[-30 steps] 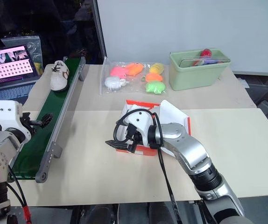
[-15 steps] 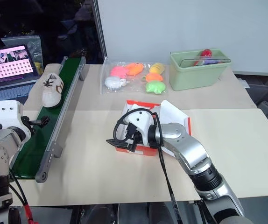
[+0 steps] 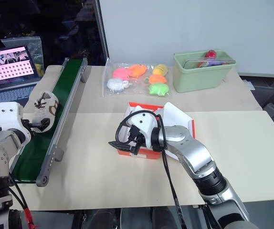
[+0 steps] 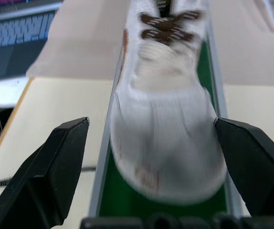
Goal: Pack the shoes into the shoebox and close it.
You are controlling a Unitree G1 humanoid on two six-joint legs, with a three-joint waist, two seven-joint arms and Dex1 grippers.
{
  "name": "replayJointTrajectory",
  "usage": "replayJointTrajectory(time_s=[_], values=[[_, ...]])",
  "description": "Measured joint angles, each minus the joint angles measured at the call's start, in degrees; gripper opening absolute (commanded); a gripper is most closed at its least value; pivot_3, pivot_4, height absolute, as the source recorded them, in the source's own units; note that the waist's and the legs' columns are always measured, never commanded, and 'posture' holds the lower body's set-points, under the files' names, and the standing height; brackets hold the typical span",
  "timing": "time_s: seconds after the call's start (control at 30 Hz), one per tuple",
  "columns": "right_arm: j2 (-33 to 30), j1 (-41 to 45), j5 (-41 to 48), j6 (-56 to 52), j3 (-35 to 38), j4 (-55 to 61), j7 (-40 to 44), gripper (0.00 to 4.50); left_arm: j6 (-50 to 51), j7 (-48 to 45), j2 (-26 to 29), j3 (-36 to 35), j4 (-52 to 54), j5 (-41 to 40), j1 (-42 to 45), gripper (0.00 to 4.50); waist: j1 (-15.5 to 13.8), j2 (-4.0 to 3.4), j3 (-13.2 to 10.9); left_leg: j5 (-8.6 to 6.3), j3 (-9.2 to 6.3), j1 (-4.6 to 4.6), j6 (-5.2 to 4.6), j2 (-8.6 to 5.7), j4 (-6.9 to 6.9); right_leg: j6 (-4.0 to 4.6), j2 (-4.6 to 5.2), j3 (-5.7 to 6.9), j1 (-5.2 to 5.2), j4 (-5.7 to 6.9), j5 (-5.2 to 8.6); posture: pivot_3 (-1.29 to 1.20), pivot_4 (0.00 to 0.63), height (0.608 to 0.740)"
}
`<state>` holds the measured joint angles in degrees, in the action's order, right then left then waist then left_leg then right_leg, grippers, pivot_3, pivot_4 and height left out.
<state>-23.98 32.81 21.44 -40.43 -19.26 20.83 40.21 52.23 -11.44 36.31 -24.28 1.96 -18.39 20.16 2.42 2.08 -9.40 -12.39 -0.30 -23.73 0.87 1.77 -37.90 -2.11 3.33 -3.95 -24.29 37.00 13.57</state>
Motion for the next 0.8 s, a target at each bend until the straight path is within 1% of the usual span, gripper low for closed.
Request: replayJointTrajectory(time_s=[0.07, 0.1, 0.17, 0.23, 0.3, 0.53, 0.67, 0.7, 0.73, 0.8], values=[[-0.01, 0.0, 0.02, 0.0, 0.13, 0.0, -0.03, 4.5, 1.03, 0.4, -1.07, 0.42, -0.03, 0.14, -0.46, 3.98, 0.0, 0.0, 0.0, 0.0, 0.0, 0.0, 0.0, -0.01, 0.0, 0.0, 0.01, 0.0, 0.0, 0.0, 0.0, 0.0, 0.15, 0.729], [-0.11, -0.02, 0.03, -0.02, 0.26, 0.0, -0.04, 4.5, 1.52, 0.74, -1.4, 0.37, 0.07, 0.26, -0.63, 3.83, -0.01, 0.0, 0.0, 0.0, 0.0, 0.0, 0.0, 0.0, 0.0, 0.0, 0.0, 0.0, 0.0, 0.01, 0.0, 0.0, 0.15, 0.729], [-0.11, -0.02, 0.03, -0.03, 0.57, 0.01, -0.09, 4.5, 2.03, 0.77, -1.86, 0.27, 1.24, 0.11, -0.62, 3.26, -0.37, -0.01, 0.0, 0.0, -0.02, 0.04, 0.0, -0.02, 0.0, 0.0, 0.02, 0.01, 0.03, 0.04, 0.0, 0.0, 0.15, 0.729], [-0.02, -0.02, 0.07, -0.05, 0.59, 0.01, -0.18, 4.5, 2.96, 0.76, -2.26, -0.12, 2.25, -0.02, -0.43, 2.91, -0.85, -0.01, 0.0, 0.01, -0.01, 0.14, 0.02, -0.03, 0.0, 0.0, 0.02, 0.01, 0.1, 0.07, 0.0, 0.0, 0.15, 0.729], [-0.01, -0.01, 0.1, -0.06, 0.64, 0.01, -0.2, 4.5, 3.15, 0.76, -2.32, -0.24, 2.32, -0.02, -0.15, 2.69, -1.1, -0.01, 0.0, 0.01, 0.01, 0.28, 0.02, -0.04, 0.0, 0.0, 0.03, 0.0, 0.21, 0.07, 0.0, 0.0, 0.15, 0.729], [0.0, -0.01, 0.11, -0.21, 1.52, 0.01, -0.44, 4.5, 3.58, 1.29, -2.86, -0.34, 2.36, 0.05, 0.51, 2.69, -1.53, -0.01, 0.01, 0.02, 0.01, 0.33, 0.02, -0.03, 0.0, 0.0, 0.01, 0.01, 0.23, 0.09, 0.0, 0.0, 0.15, 0.729], [0.03, -0.02, 0.1, -0.24, 1.69, 0.05, -0.5, 4.5, 2.05, 3.83, -4.45, 0.07, 2.24, 1.36, 1.37, 2.69, -1.72, 0.0, 0.0, 0.03, 0.01, 0.3, 0.04, -0.03, 0.0, 0.01, 0.01, 0.01, 0.23, 0.09, 0.0, 0.0, 0.15, 0.729], [0.19, -0.02, 0.11, -0.24, 1.74, 0.05, -0.6, 4.5, -0.41, 6.0, -5.36, 0.56, 1.92, 3.07, 1.97, 2.69, -1.73, 0.01, 0.0, 0.03, 0.0, 0.28, 0.04, -0.03, 0.0, 0.01, 0.01, 0.01, 0.21, 0.09, -0.01, 0.0, 0.15, 0.729], [0.65, -0.02, 0.11, -0.24, 1.83, 0.05, -0.84, 4.5, -3.55, 8.56, -6.02, 0.99, 1.84, 5.17, 2.83, 2.69, -1.67, 0.19, -0.04, 0.04, 0.0, 0.19, 0.05, -0.01, 0.0, 0.03, -0.01, 0.0, 0.12, 0.08, -0.02, 0.0, 0.15, 0.729], [1.58, 0.02, 0.18, -0.24, 2.25, -0.27, -1.52, 4.5, -8.99, 11.9, -5.96, 2.5, 2.0, 9.24, 4.37, 2.69, -1.64, 0.37, -0.03, 0.03, -0.02, 0.04, 0.06, 0.01, 0.0, 0.04, -0.02, 0.01, 0.02, 0.04, -0.03, 0.0, 0.15, 0.729]])
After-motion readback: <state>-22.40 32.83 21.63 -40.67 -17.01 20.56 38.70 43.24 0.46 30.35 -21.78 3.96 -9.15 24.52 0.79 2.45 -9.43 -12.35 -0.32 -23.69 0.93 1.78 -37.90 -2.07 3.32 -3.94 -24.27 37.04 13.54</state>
